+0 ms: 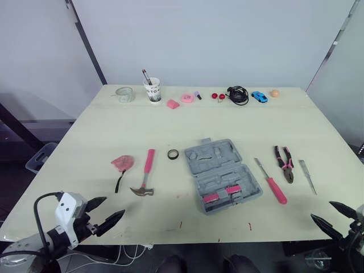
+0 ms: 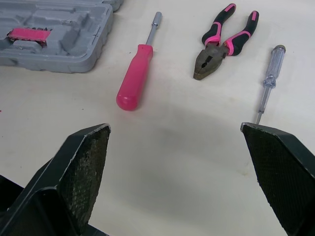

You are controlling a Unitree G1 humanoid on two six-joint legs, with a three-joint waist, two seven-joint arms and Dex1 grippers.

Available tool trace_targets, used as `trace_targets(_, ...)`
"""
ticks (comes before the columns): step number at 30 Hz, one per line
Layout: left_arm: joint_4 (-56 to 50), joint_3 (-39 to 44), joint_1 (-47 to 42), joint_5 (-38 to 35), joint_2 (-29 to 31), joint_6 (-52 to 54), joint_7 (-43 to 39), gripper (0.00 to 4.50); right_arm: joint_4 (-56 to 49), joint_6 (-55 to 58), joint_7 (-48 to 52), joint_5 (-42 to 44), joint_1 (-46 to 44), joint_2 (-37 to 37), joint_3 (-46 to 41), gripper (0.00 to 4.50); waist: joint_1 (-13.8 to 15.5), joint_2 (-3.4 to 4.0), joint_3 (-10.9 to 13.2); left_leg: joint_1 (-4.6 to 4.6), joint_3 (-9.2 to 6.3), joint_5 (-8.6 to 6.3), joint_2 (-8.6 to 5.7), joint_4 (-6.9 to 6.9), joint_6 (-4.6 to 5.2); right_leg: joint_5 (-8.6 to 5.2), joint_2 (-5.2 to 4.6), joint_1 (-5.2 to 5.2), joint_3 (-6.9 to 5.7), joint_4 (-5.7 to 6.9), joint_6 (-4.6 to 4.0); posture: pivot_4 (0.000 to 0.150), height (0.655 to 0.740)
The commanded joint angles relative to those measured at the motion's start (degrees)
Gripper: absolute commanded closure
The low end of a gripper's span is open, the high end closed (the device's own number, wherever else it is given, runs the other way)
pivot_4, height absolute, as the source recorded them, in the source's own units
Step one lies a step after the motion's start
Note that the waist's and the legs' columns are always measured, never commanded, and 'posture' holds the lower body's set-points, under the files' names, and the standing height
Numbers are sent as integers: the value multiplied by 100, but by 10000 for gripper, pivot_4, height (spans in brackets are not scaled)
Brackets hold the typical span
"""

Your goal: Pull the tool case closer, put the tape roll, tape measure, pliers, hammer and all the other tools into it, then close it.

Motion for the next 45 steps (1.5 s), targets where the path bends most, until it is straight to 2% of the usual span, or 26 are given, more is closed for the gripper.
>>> trace_targets(1,-72,195,-9,-23,66,-112,-56,0,-144,-47,-41,18,4,-2,-200,271,0,0,0,0,0,0,0,0,0,0,0,0,0,0,0,1500,7400)
trace_targets(22,242,121,-248,80,50,-386,-126,0,24,-96,-67,-224,-326,-5,-114,271,0,0,0,-1,1,0,-2,-2,0,0,0,0,0,-2,0,1500,7400)
trace_targets(31,53,-86,-466,64,166,-288,-355,0,-421,226,-314,-384,-572,-85,80,271,-1,0,0,0,1,0,-3,-2,0,0,0,0,0,-2,0,1500,7400)
trace_targets(40,-240,-561,-1197,24,261,173,-397,0,-977,1041,-787,-705,-1429,-250,604,271,0,1,1,-4,0,0,-10,-1,1,1,3,0,-2,-2,1,1500,7400)
trace_targets(45,-248,-1014,-1764,68,285,384,-485,0,-919,1567,-823,-866,-2261,-372,1140,271,-2,1,1,-4,0,1,-12,2,1,2,6,-1,-2,0,2,1500,7400)
